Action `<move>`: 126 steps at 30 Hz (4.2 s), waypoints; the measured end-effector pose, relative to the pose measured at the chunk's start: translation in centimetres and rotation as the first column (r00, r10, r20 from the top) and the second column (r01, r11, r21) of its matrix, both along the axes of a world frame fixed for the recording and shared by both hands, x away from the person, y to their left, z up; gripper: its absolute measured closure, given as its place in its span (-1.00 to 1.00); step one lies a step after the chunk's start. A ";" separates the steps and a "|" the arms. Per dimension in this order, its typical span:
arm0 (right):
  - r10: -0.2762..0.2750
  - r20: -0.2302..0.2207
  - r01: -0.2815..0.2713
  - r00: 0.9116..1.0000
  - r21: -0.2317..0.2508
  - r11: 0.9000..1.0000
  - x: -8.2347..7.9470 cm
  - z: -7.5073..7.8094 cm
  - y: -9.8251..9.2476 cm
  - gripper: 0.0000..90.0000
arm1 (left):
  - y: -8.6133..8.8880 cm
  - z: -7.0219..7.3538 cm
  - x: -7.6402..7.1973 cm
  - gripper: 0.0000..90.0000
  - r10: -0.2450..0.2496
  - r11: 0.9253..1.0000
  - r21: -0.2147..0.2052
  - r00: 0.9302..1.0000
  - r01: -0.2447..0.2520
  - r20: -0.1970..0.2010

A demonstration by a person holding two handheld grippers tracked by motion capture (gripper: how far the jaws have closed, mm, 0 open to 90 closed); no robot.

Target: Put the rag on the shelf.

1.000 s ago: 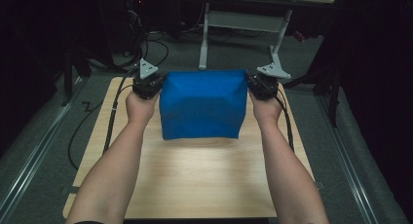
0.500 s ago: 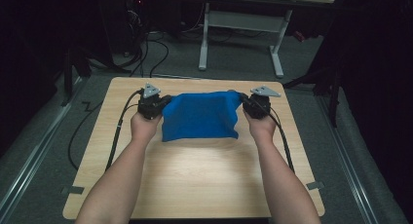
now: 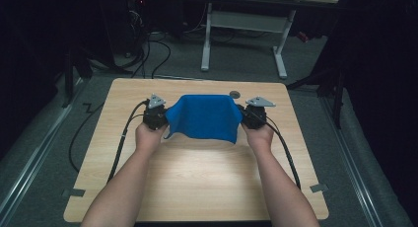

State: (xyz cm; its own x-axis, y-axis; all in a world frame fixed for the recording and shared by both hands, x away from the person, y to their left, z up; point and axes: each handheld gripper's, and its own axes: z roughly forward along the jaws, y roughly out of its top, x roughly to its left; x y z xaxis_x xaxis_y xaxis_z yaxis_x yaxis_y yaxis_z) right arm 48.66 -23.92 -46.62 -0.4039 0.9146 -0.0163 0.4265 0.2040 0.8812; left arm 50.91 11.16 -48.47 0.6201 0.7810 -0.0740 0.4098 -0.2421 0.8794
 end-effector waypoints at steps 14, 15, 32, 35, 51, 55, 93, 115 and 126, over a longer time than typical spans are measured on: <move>-0.019 -0.056 0.020 0.998 0.005 1.000 -0.2 -2.4 -1.0 0.94 | 0.7 -2.6 -1.0 0.95 -0.004 1.000 -0.001 0.999 0.004 -0.049; -0.023 -0.058 0.023 0.998 0.010 1.000 -0.3 -2.6 -1.1 0.94 | 0.7 -2.6 -1.0 0.94 -0.004 1.000 -0.001 0.999 0.004 -0.049; -0.047 -0.063 0.050 0.997 0.038 0.998 -0.6 -2.3 -2.0 0.60 | 2.5 -2.1 -1.3 0.34 0.072 0.997 -0.037 0.996 -0.074 -0.058; -0.051 -0.057 0.052 0.997 0.031 0.998 -0.6 -2.2 -2.2 0.55 | 3.1 -1.8 -1.5 0.33 0.083 0.996 -0.040 0.996 -0.085 -0.045; -0.061 -0.049 0.061 0.997 0.000 0.998 -1.3 -1.9 -2.4 0.50 | 4.8 -1.7 -2.3 0.19 0.109 0.992 -0.064 0.993 -0.112 -0.049; -0.069 -0.040 0.070 0.997 0.006 0.998 -1.7 -1.9 -2.9 0.50 | 5.4 -1.7 -2.6 0.20 0.128 0.990 -0.062 0.991 -0.130 -0.039; -0.025 0.058 0.029 0.998 -0.068 0.997 -12.7 -0.3 -3.5 0.16 | 8.0 -2.6 -14.1 -0.11 0.113 0.993 0.026 0.993 -0.112 -0.032; 0.060 0.032 -0.056 0.998 -0.109 0.993 -19.4 -4.3 -2.6 -0.03 | 3.8 -4.4 -20.7 -0.25 -0.056 0.993 0.097 0.997 0.062 -0.060; 0.053 0.007 -0.052 0.999 -0.104 0.993 -19.3 -4.5 -2.9 -0.03 | 4.4 -4.6 -20.7 -0.24 -0.040 0.995 0.091 0.996 0.048 -0.083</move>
